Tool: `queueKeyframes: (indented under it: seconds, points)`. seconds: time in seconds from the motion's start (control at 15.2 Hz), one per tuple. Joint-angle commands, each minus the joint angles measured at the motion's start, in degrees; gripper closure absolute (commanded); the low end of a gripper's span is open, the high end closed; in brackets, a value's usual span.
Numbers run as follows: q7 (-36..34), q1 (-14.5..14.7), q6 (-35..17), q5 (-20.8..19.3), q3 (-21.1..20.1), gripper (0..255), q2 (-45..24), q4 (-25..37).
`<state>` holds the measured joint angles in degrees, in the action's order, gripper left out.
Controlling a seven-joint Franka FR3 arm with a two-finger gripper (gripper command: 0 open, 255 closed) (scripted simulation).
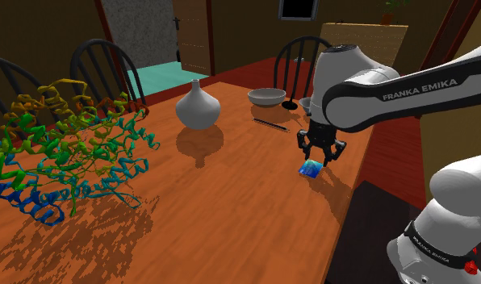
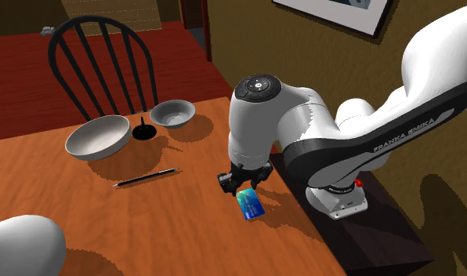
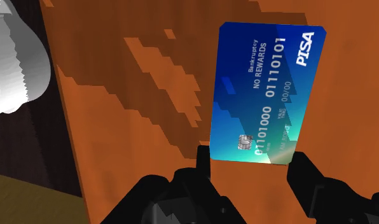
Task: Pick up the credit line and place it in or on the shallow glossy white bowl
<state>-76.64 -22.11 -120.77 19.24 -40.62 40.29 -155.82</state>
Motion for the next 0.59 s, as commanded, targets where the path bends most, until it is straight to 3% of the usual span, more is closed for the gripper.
queueKeyframes:
  seconds: [0.0,0.53]
  points:
    - [0.0,0.0,0.2,0.0,0.0,255,-0.1,-0.2]
    - [0.2,0.1,2.0,-0.4,0.8,255,0.8,0.8]
